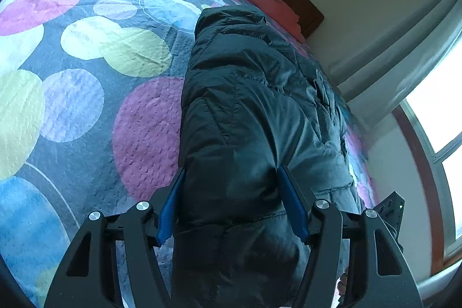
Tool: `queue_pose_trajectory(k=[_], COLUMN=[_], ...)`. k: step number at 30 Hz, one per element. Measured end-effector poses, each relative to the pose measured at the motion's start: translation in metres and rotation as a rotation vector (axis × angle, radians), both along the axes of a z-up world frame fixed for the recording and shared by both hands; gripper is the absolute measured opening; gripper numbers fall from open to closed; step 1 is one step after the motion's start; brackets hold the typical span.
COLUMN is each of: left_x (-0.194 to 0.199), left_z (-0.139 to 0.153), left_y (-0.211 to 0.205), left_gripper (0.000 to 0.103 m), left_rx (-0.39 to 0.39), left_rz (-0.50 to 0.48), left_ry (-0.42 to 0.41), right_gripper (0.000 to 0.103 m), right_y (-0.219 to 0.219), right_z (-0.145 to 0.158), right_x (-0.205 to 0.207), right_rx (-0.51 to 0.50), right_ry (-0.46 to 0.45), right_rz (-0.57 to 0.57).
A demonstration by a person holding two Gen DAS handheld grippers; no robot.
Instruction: Fold large clothes
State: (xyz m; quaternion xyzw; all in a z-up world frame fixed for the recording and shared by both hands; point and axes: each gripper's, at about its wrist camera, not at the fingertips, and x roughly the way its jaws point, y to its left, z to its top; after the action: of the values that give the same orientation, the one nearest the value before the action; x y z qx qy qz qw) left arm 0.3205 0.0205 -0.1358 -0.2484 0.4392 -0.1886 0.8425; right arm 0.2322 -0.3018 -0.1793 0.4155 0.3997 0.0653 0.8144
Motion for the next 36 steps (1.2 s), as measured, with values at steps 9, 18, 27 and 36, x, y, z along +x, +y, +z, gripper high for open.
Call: queue_pose_trajectory(k=[9,18,27,36], left_x=[-0.004,-0.004,-0.004,-0.018], left_z=[-0.002,-0.001,0.006,0.019], left_y=[-0.001,0.001,0.000,-0.006], left_gripper=[0.063,0.065,0.078,0.080], left_rx=[0.008,0.009,0.094,0.187], left_rz=[0.004,0.010,0.029,0.051], left_ry=[-0.011,-0.006,-0.039,-0.073], right_gripper=[0.032,0.039,0.058,0.065], right_y=[0.000,-0.002,-0.005,-0.008], right_z=[-0.003,-0.003,0.001,0.016], right_x=[-0.005,-0.007,-0.014,-0.033], right_rx=[0.006,0.013,-0.005,-0.063], right_ry=[-0.006,0.002,0.000,0.008], right_rz=[-0.009,-0.024,-0.058,-0.092])
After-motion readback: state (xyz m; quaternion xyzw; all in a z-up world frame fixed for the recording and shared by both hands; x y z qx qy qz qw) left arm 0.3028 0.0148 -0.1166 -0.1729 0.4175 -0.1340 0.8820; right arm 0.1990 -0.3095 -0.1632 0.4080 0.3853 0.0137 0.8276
